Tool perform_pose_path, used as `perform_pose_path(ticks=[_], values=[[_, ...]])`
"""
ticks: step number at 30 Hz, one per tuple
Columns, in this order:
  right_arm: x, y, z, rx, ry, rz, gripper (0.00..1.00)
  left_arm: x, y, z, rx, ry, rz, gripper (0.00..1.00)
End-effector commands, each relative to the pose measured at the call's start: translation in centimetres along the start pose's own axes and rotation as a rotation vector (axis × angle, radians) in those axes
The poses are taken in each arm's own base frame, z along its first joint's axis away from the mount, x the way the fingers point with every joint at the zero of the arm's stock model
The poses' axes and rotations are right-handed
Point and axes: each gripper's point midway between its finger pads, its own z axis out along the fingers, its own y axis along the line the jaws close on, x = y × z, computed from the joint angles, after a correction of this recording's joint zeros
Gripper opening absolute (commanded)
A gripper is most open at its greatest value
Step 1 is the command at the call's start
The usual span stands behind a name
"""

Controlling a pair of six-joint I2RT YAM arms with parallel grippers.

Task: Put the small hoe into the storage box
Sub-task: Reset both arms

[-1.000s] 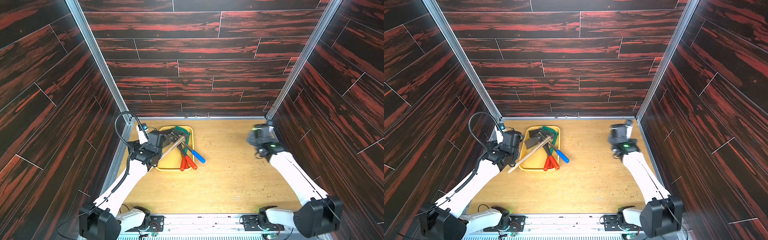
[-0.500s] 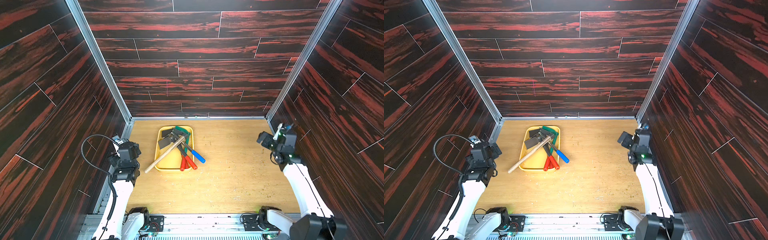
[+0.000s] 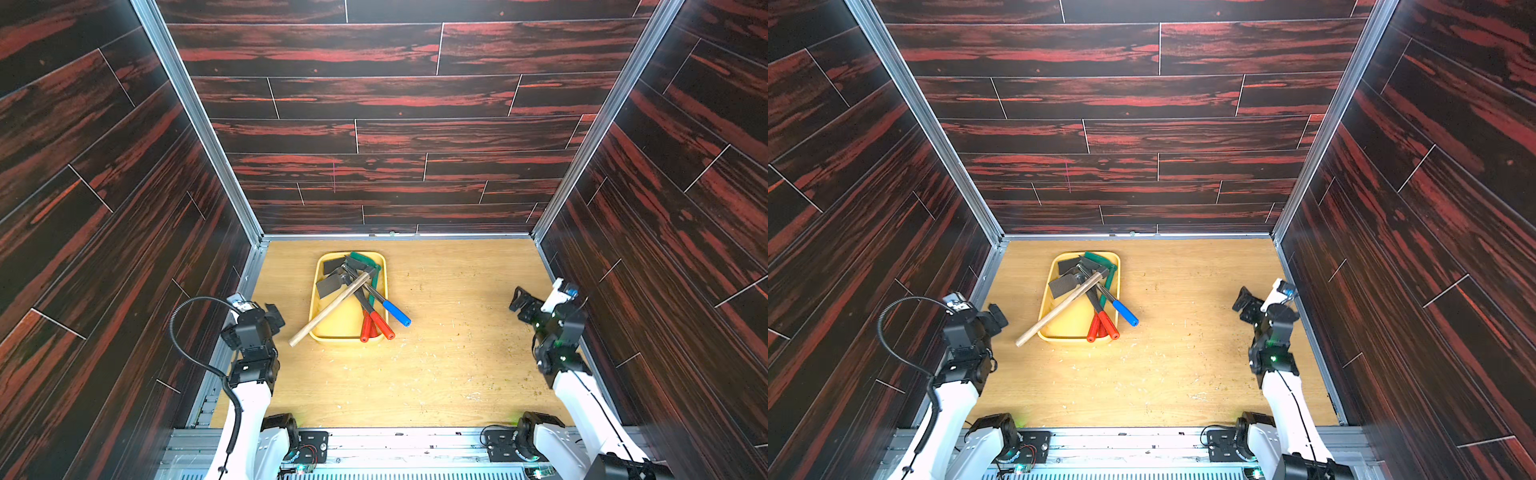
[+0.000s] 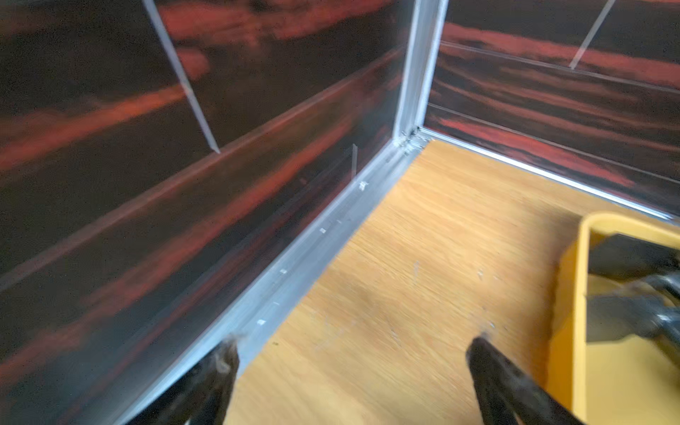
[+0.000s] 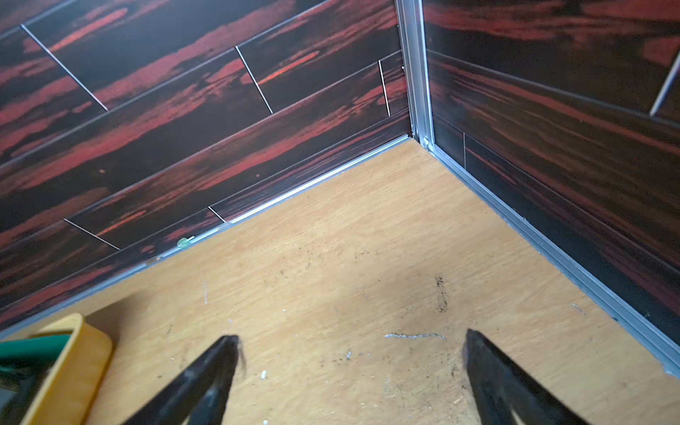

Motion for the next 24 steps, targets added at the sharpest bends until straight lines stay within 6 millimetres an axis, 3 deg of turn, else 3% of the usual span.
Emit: perform_pose_path(ticks=[1,7,12,16,22,24], values=[[-2.5,0.8,-0.3,-0.043,-0.139,-0.040,0.98,-0.7,-2.4,0.9,0.132,-0.070,-0.079,1.00],[-2.1,0.4,-1.8,-0.053,-0.247,-0.120,0.98,2.9,-4.5,3.4,0.227,-0.010,-0.043,1.00],[-0.7,-0.8,-2.3,-0.015,-0.269,-0.161,0.98,3.8,-5.5,4.5,0.268,-0.062,-0.041,1.00],[0.0,-0.8,-1.8,-0.021,-0.258,-0.186,0.98,3.5,-6.7,5.7,0.299,-0.075,-0.013,1.00],[1.0,-0.8,-0.7,-0.031,-0.236,-0.196,0.98,6.2,-9.5,7.4,0.320,-0.046,0.092,1.00],[1.3,-0.9,0.1,-0.032,-0.223,-0.197,0.98,6.1,-10.6,7.7,0.343,-0.068,0.126,1.00]])
